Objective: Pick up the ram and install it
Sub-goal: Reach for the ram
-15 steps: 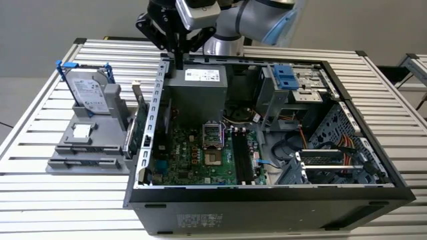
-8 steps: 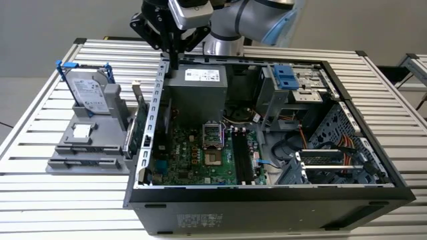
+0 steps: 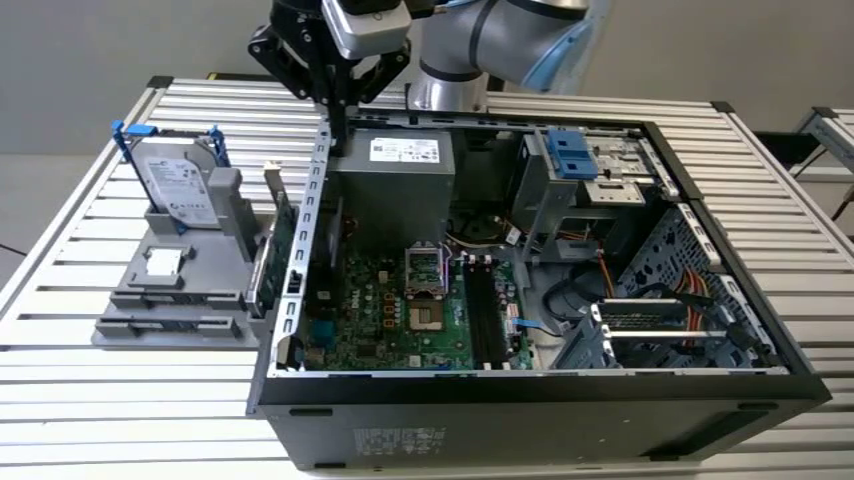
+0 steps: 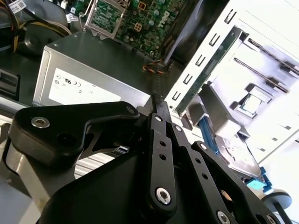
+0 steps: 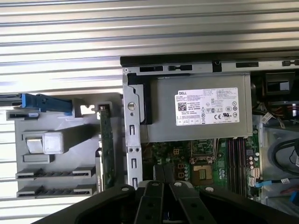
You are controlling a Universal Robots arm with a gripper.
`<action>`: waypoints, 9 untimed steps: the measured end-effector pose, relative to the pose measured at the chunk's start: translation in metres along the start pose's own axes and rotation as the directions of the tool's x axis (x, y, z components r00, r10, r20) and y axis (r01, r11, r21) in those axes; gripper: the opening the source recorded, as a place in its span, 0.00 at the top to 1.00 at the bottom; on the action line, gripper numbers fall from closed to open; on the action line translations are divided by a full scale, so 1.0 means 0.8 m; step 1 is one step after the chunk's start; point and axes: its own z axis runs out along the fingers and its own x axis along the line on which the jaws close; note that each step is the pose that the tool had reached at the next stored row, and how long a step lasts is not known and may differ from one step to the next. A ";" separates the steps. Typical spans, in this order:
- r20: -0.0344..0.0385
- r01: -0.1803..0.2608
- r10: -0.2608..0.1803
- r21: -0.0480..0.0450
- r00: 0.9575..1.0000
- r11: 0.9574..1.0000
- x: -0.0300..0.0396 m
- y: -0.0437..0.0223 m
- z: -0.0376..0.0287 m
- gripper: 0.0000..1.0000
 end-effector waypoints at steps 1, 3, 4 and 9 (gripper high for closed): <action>0.000 0.000 0.000 0.000 1.000 1.000 0.0009 -0.0001 0.0000 1.00; 0.000 0.000 0.000 0.000 1.000 1.000 0.0027 -0.0002 -0.0001 1.00; -0.001 0.000 0.000 0.000 1.000 1.000 0.0036 -0.0003 -0.0001 1.00; -0.002 0.000 0.000 0.000 1.000 1.000 0.0071 -0.0005 -0.0001 1.00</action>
